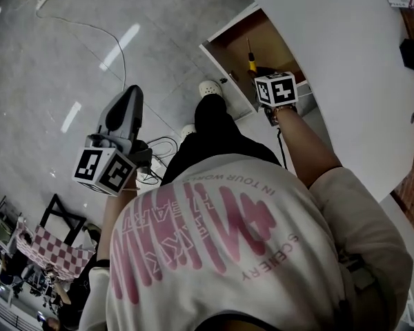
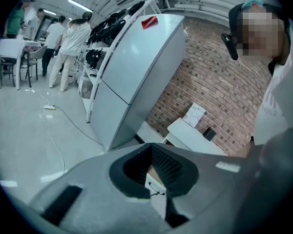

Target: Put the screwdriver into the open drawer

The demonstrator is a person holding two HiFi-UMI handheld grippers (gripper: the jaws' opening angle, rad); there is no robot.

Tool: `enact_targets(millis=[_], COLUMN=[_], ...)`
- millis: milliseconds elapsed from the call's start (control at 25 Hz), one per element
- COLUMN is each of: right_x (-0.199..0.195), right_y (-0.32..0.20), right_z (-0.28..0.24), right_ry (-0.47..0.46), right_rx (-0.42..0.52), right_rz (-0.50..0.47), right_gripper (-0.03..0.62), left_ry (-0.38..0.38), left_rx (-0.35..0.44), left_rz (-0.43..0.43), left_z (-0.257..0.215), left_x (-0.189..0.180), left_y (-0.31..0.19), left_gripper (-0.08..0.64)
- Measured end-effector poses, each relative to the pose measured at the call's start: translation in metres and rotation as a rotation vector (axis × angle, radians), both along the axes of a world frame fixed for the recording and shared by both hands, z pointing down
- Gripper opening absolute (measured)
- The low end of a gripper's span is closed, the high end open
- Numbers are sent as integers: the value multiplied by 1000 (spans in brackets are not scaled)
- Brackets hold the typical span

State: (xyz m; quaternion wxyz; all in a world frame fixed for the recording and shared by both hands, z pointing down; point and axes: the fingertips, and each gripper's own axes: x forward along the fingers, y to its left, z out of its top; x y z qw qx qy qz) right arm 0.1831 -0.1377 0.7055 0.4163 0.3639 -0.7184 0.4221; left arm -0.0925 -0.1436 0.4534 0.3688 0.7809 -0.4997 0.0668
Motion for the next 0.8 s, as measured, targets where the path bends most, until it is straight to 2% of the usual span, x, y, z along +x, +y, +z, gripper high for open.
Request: enact_targets(millis=[240,360,640,800], right_x=[11,15,17,11], right_y=[0,3,11,20], right_z=[40,48,78,92], right_ry=[52,59,59,58], right_rx=[-74,-104,-188,-244], right_rz=[-69,-102,-110,-162], right_gripper=[91,91,91,91], left_ry=[-7,-8,-24,-43], left_rx=[-32,-41,-79,-84], left_rz=[-6,-8,-24,-26], left_z=[23,24,38,40], left_x=[13,16,16,20], left_y=[-12,-17,-18,-17], left_gripper=[2,2,2,2])
